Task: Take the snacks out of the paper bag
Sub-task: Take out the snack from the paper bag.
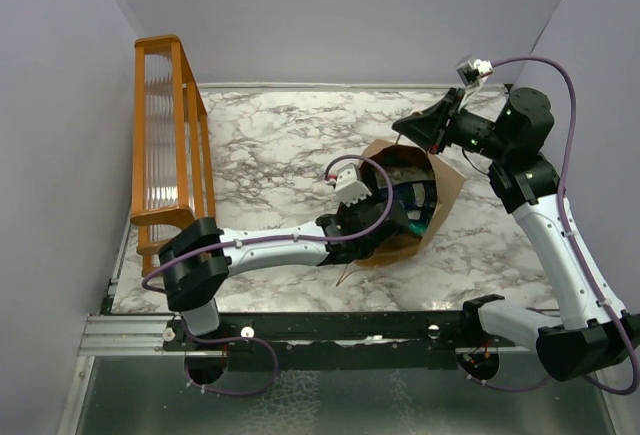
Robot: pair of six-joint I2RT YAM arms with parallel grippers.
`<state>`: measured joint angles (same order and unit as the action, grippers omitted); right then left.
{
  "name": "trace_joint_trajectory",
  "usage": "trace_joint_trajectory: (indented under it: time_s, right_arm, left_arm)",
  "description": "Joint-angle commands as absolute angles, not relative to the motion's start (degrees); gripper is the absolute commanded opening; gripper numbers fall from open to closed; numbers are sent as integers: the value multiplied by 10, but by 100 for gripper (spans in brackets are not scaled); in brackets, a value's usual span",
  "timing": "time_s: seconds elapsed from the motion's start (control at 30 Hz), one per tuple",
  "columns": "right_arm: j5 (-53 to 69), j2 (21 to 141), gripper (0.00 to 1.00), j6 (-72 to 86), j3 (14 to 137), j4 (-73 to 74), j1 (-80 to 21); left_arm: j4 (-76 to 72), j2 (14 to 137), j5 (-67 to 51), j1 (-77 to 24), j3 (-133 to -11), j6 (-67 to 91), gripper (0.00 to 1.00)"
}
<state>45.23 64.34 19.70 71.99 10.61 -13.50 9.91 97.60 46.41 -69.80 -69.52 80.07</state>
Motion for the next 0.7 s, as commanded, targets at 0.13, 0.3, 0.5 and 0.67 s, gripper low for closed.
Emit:
trace_joint_trajectory:
  time_s: [0.13, 0.3, 0.5, 0.67]
  right_arm:
    - [386, 613, 3, 187, 706, 88, -135]
    - [335, 583, 4, 200, 680, 77, -135]
    - [272, 561, 4, 207, 657, 73, -135]
    - [267, 561, 4, 199, 660, 74, -135]
  left_arm:
    - [25, 886, 416, -698, -676, 687, 0]
    - [35, 825, 376, -700, -679, 640, 0]
    - [12, 748, 347, -707, -679, 546, 0]
    - [69, 710, 334, -707, -735, 486, 0]
